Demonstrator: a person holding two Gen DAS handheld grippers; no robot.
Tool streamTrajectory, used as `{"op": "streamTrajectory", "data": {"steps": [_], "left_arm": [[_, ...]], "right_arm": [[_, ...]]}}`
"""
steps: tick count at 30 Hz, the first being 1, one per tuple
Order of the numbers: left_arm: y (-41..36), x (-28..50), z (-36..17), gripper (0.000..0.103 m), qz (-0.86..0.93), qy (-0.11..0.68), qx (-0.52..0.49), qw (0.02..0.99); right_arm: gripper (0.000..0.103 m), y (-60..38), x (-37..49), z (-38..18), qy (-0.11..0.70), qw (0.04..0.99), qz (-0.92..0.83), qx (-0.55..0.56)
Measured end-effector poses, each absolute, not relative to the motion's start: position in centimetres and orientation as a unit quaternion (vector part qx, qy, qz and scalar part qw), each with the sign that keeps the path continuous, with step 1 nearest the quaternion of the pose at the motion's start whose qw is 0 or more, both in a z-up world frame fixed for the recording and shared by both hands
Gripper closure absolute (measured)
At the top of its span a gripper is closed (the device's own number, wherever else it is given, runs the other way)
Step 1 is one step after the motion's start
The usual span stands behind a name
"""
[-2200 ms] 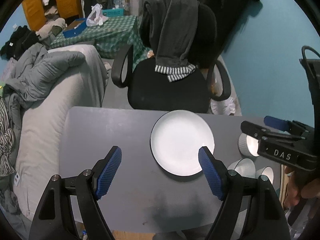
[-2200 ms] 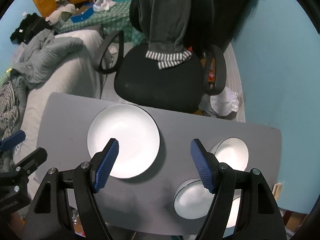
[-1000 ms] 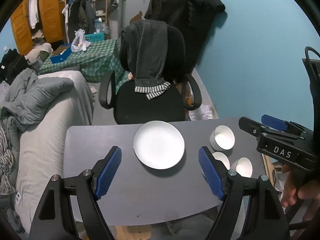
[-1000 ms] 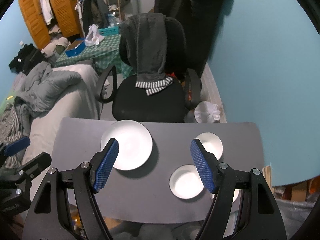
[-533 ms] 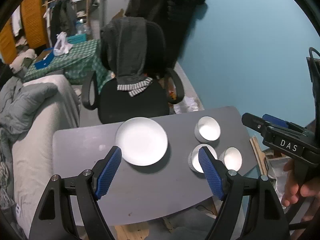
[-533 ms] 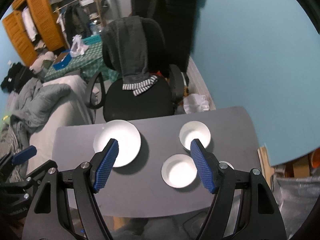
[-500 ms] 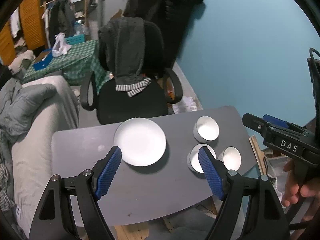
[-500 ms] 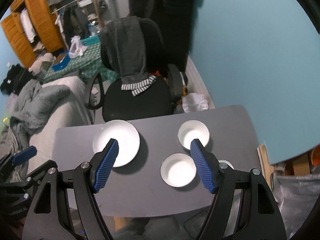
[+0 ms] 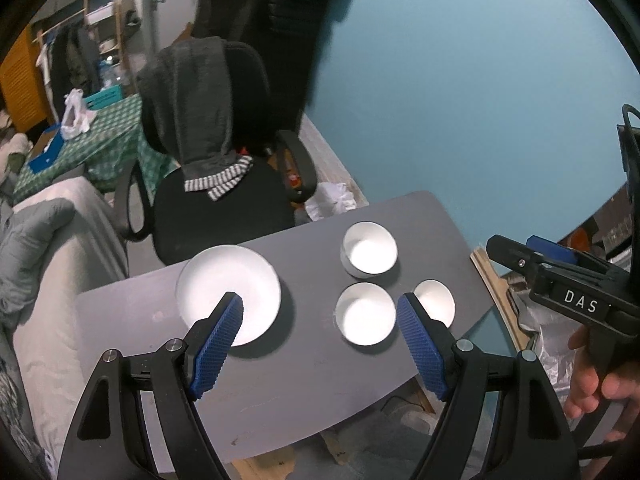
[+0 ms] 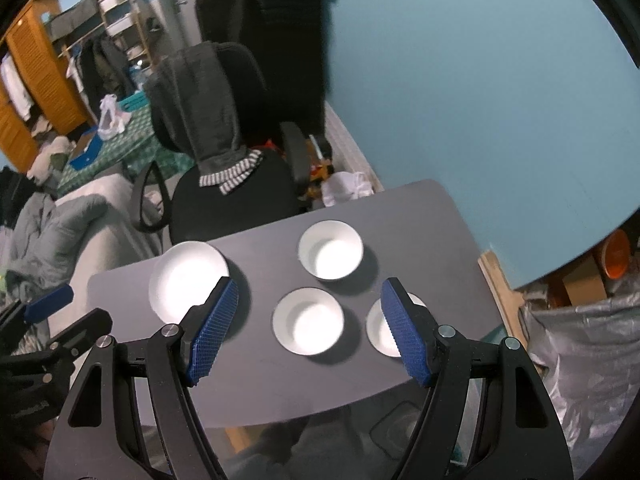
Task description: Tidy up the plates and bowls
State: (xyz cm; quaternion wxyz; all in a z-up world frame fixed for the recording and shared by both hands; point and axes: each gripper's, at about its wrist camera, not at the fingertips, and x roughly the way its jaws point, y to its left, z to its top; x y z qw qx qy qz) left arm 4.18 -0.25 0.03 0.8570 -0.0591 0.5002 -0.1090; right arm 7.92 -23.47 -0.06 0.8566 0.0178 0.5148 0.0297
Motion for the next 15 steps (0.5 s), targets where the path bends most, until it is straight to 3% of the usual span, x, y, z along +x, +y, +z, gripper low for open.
{"op": "streamTrajectory", "data": {"steps": [15], "left_arm": [[-6.4,7.6,-1.2,0.023,-0.135,0.523,-0.057,0.84]], "right_arm": [[0.03,-29.7,9.7,-1.3,0.532,0.845,0.005,0.052]]}}
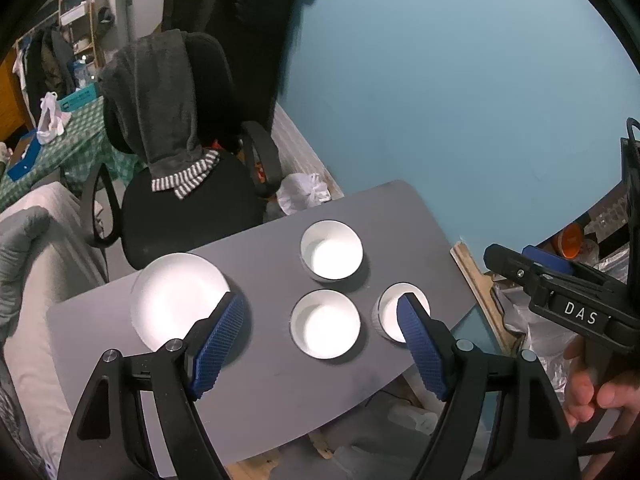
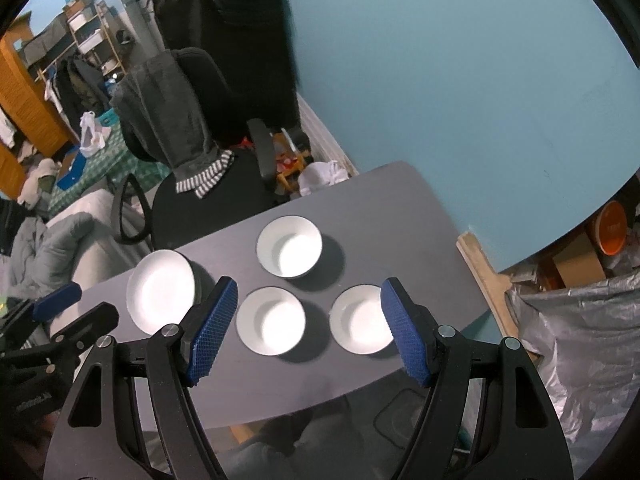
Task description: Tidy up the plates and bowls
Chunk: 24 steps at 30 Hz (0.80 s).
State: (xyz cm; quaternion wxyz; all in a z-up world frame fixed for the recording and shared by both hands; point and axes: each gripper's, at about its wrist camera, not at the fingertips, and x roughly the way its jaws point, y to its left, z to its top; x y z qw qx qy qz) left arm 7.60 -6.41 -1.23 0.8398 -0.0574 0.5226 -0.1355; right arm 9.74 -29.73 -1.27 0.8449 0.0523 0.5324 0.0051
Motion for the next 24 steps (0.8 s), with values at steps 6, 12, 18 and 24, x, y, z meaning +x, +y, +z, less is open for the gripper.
{"op": "streamTrajectory", "data": {"steps": [6,12,18,24], "left_arm": [[-7.8,8.7,-1.7,0.023,-0.134,0.528,-0.055,0.837],[-9.2,9.5,-2.2,0.023,-0.129,0.533,-0.051,0.835],[-9.5,10.0,-3.3,0.022,-0.112,0.543,-0.065,0.829],[-9.0,10.2,-5.7,0.023,-0.088,0.564,-0.093,0.816]], "right_arm": [[0.03,-31.1,10.7,-1.7,0.537,0.842,0.011,0.055],[0.03,-32.2,12.0,-2.8,0.544,0.837,0.024,0.055],[0.03,-33.0,13.3,-4.6,0.559,0.827,0.042,0.053],[0.03,-33.4,14.4,-6.5,0.567,0.82,0.072,0.042]]}}
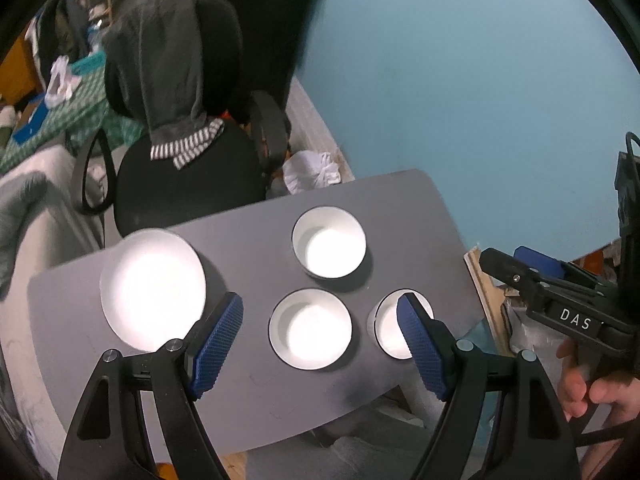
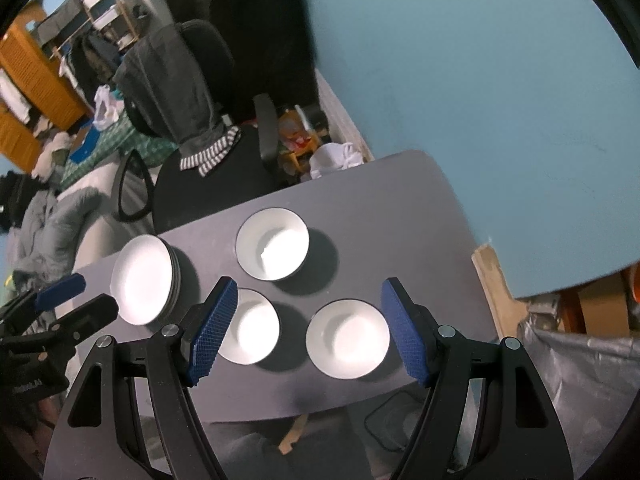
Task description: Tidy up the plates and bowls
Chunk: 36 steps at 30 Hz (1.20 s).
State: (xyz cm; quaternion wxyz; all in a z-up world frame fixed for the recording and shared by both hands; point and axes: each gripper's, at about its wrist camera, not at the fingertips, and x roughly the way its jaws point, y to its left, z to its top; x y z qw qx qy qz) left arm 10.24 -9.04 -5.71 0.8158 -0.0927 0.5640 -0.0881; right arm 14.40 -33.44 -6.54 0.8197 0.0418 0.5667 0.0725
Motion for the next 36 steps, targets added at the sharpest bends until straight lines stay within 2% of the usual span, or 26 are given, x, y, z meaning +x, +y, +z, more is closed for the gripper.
{"op": "streamTrajectory", "data": {"steps": [19,36], "left_arm": [[-7.8,9.6,-11.7,0.023,-0.022,0.594,-0.115,0.796],[-7.0,9.6,-19.5,0.022,0.002,0.624,-0.128,0.771]], "right_arm": [[0.03,-32.3,17.0,-13.0,0.599,0.781,0.179,0.003],[0.03,-28.8,17.1,-21.6,0.651,0.719,0.24,-0.038]]}}
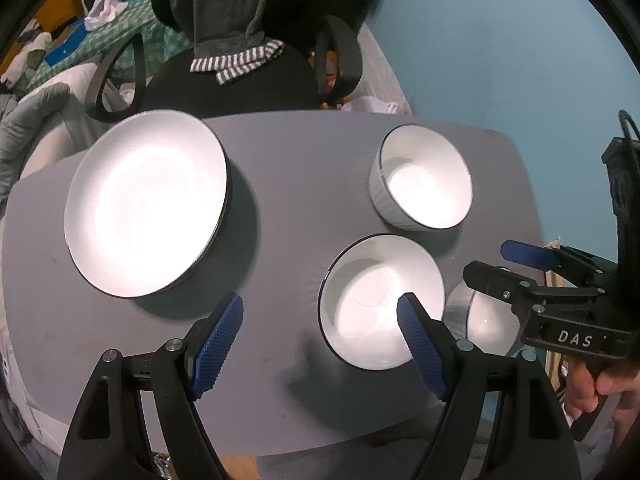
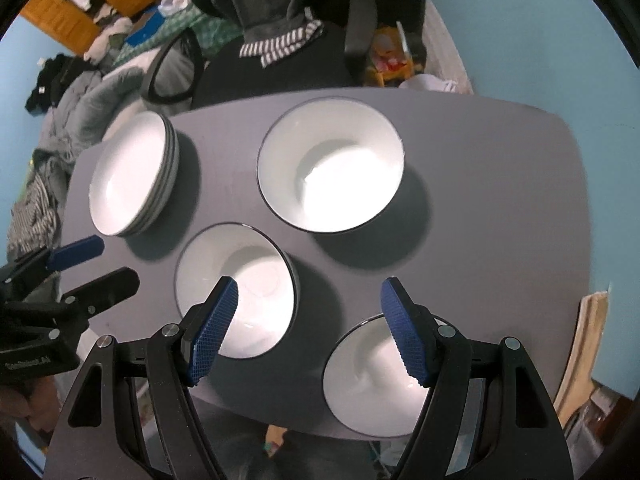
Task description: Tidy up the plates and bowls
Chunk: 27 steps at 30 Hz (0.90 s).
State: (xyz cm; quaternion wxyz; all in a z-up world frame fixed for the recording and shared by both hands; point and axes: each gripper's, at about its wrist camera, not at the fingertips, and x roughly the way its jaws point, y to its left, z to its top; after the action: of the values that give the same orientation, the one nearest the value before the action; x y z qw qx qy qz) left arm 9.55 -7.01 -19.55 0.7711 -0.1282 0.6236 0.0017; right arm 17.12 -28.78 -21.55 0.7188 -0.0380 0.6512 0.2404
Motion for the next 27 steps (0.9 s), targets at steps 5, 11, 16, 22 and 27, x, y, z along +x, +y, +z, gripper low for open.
{"op": "streamTrajectory", "data": {"steps": [5,11,16,22,27], "left_arm": [[-7.5,9.4,-20.8,0.023,-0.001,0.627,-0.12,0.769],[-7.4,9.0,-22.9,0.023,0.0,0.641,-0.13,0.756],[-6.7,8.8,-24.1,0.022,0.011,0.646,-0.152,0.748],[-6.1,9.0,-24.9,0.022,0.018,0.649,-0.169,0.741],[-5.7,9.5,-25.7,0.023,0.016,0.653,-0.177,0.736]], "right_arm": [[0.03,-28.1,17.2,-22.3,0.649,0.715,0.256,-0.048],[0.03,-27.2,16.9,-23.3,0.649,0.711,0.264,-0.058],[0.03,-27.2,17.0,-24.3,0.663,0.699,0.262,-0.052],[0.037,-26.6,17.2,-25.2,0.673,0.687,0.269,-0.051],[0.046,-26.2,17.5,-26.4,0.688,0.672,0.27,-0.051]]}}
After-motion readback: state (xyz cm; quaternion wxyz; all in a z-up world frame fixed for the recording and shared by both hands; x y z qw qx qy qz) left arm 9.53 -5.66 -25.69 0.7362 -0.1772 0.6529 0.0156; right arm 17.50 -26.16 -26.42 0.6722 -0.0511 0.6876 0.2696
